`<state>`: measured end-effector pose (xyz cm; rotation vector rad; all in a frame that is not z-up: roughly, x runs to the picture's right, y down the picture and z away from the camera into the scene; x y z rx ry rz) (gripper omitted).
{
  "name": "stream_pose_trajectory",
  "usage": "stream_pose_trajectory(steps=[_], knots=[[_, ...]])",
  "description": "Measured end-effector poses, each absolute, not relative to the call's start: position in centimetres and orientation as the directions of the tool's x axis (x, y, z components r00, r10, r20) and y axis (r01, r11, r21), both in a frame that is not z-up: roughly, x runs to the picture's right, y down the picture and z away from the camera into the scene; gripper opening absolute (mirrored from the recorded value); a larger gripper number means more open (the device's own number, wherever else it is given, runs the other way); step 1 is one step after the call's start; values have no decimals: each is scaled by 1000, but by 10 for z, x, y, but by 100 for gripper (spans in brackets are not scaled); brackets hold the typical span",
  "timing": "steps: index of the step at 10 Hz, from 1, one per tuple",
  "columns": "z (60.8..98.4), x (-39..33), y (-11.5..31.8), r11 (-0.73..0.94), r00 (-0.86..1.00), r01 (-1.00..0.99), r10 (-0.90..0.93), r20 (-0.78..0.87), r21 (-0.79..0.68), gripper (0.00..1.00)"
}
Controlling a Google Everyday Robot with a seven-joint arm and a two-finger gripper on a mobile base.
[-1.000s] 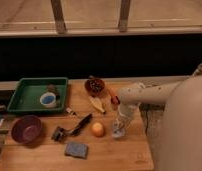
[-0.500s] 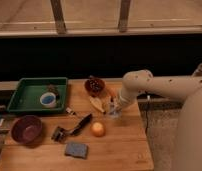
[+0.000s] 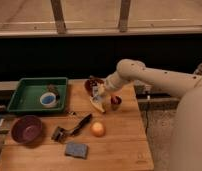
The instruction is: Wipe tray with towel
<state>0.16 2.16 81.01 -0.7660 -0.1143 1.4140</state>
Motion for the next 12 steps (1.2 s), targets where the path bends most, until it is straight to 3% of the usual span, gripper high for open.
stream_pose_trajectory(steps=[7, 12], knots=[[811, 7, 21, -36, 190, -845, 912, -363, -534, 0], [799, -62, -22, 208, 401, -781, 890, -217, -589, 0]])
